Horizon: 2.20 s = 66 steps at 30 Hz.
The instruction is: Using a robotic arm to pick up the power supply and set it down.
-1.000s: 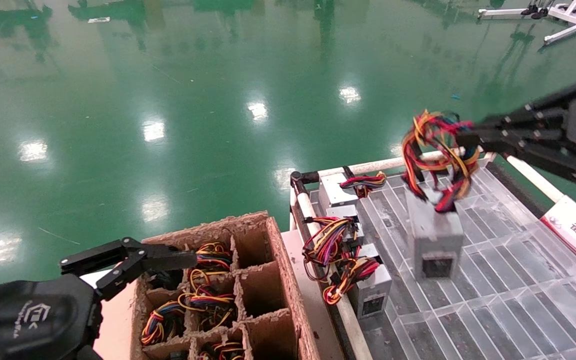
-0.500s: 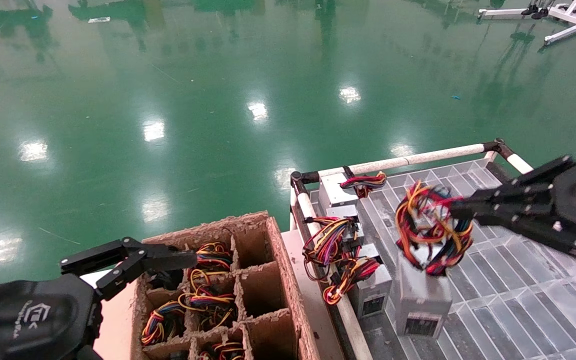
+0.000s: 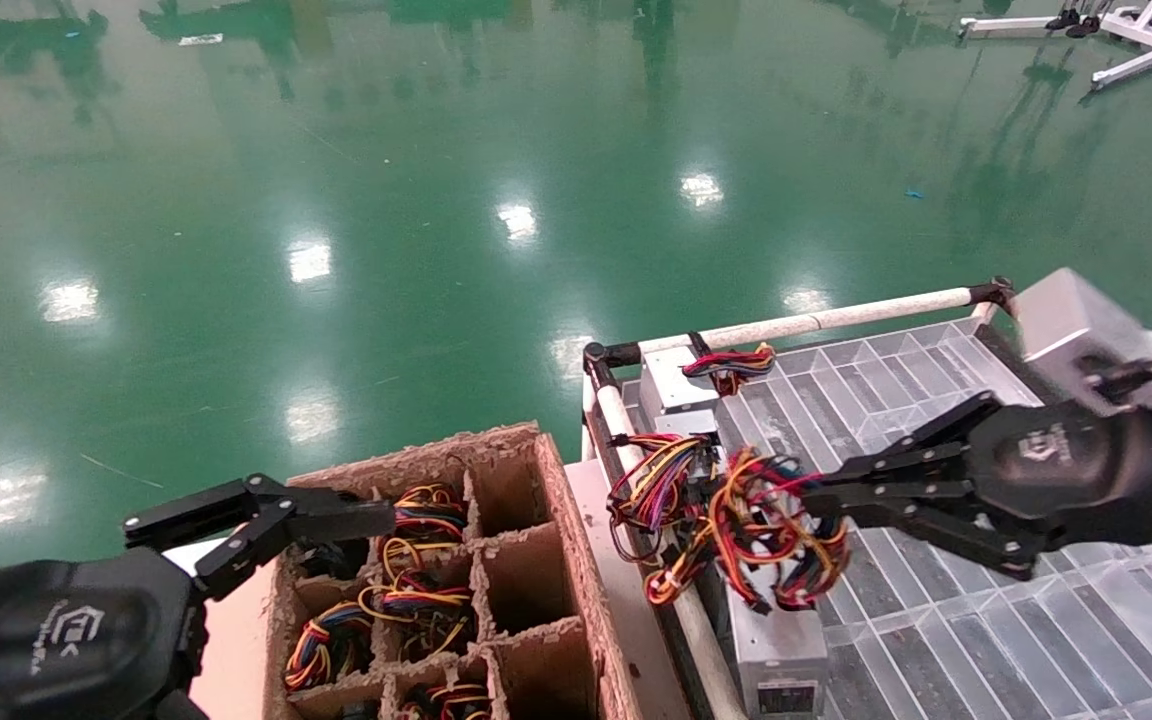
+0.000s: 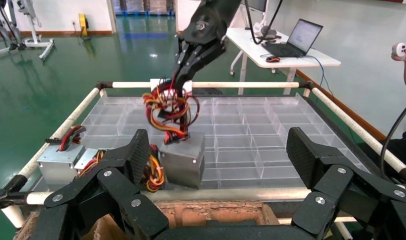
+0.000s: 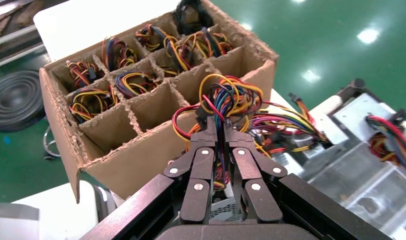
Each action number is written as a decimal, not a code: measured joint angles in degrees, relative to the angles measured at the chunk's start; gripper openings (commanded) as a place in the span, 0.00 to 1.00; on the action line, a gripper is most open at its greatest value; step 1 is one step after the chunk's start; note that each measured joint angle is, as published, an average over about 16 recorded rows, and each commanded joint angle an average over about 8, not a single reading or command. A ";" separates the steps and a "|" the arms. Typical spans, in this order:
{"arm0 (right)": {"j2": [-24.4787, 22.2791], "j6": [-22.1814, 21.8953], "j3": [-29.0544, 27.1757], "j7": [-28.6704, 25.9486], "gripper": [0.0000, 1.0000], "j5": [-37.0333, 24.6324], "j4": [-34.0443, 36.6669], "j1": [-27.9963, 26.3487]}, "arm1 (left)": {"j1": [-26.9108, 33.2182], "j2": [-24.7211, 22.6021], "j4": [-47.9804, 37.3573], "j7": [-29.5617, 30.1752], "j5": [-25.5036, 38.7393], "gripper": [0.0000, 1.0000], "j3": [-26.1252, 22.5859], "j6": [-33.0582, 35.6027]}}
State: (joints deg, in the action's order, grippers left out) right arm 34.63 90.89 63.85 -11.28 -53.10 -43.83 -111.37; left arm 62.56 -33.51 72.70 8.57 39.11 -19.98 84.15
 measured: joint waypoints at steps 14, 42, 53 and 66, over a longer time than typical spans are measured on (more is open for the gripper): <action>4.19 0.09 6.30 3.86 0.00 3.66 6.65 0.90 | 0.00 0.00 0.00 -0.01 -0.01 1.00 -0.01 0.00; -2.08 -0.05 16.69 6.36 0.42 11.06 8.75 2.29 | 0.00 0.01 0.00 -0.02 -0.02 1.00 -0.03 -0.02; -1.80 -0.21 18.01 7.26 1.00 11.09 9.68 1.65 | -0.01 0.02 -0.01 -0.02 -0.03 1.00 -0.03 -0.03; -1.80 -0.23 17.40 7.10 1.00 11.00 9.33 1.97 | -0.01 0.02 -0.01 -0.02 -0.03 1.00 -0.04 -0.03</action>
State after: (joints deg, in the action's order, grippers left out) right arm 32.83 90.66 81.25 -4.18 -42.10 -34.51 -109.41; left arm 62.55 -33.50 72.69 8.55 39.08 -20.01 84.12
